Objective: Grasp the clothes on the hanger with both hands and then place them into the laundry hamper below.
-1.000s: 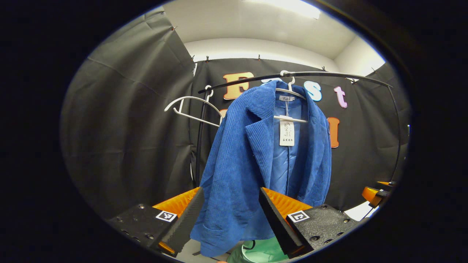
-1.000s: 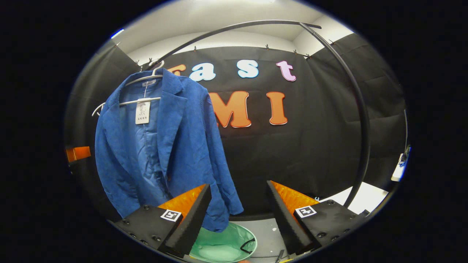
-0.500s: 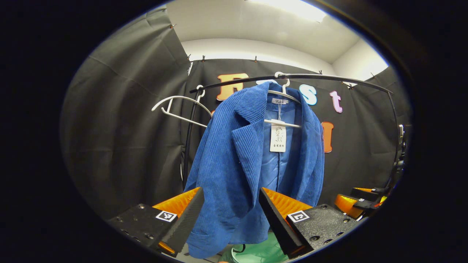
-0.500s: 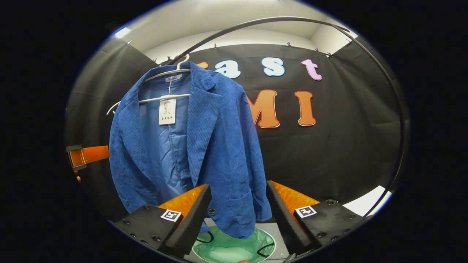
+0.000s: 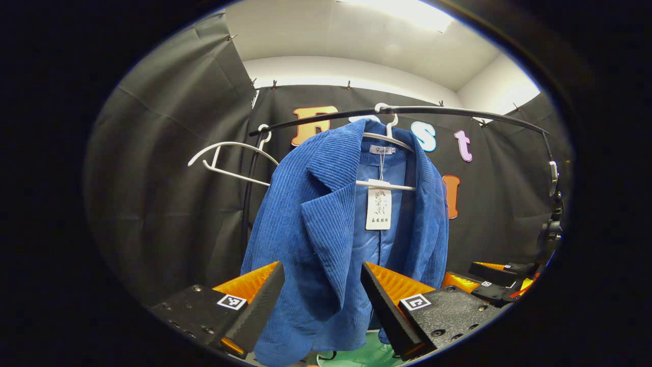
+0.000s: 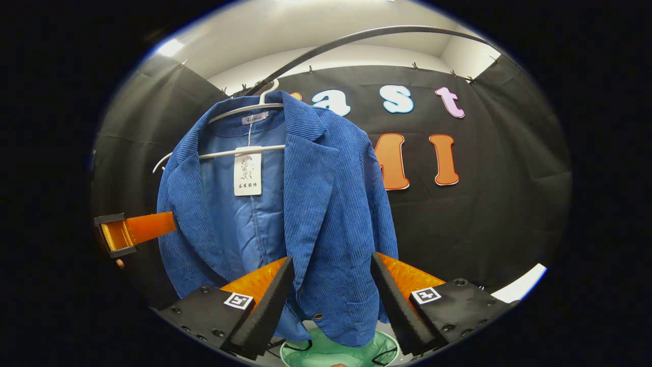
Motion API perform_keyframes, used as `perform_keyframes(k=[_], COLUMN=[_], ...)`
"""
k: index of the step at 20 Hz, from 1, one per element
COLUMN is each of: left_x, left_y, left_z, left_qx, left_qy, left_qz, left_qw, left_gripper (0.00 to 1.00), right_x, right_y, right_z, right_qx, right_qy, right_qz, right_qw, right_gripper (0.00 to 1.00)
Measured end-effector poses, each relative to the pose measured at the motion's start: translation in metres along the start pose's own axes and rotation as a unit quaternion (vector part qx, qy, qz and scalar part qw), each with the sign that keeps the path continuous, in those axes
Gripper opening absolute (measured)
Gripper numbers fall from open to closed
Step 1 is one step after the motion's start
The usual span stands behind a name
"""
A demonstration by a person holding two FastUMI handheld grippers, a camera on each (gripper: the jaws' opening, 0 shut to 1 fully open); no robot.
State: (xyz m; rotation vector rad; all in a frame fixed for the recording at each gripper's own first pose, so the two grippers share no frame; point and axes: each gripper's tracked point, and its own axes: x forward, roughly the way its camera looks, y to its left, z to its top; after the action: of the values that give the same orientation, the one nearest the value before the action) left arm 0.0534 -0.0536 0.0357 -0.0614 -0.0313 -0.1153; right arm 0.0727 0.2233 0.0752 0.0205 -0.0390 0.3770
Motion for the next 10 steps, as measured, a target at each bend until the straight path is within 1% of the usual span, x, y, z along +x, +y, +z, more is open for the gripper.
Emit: perform_keyframes(k=[2,3,7,8,9,10], left_x=[0.007,0.010,0.024,0.028,0.031,0.034], left_y=[-0.001,-0.001,-0.002,-0.002,-0.001,0.000], left_z=[0.002,0.004,0.008,0.008,0.008,0.007], left_qx=[0.000,0.001,0.010,0.008,0.004,-0.001], left_qy=[-0.001,-0.002,-0.003,-0.003,-0.001,0.001], left_qz=[0.004,0.003,0.007,0.010,0.013,0.015], left_qw=[1.000,1.000,1.000,1.000,1.000,1.000], left_gripper=[0.95,0.92,0.92,0.95,0.92,0.92], right_x=[0.004,0.012,0.028,0.033,0.038,0.042], right_y=[0.001,0.005,0.013,0.016,0.018,0.019], right_z=[0.003,0.006,0.020,0.024,0.028,0.030], right_qx=[-0.003,-0.004,-0.005,-0.005,-0.007,-0.008], right_qy=[-0.002,-0.002,-0.013,-0.017,-0.019,-0.020], right_qz=[0.002,0.004,0.012,0.014,0.015,0.015], right_qw=[1.000,1.000,1.000,1.000,1.000,1.000], right_gripper=[0.89,0.89,0.89,0.89,0.88,0.89])
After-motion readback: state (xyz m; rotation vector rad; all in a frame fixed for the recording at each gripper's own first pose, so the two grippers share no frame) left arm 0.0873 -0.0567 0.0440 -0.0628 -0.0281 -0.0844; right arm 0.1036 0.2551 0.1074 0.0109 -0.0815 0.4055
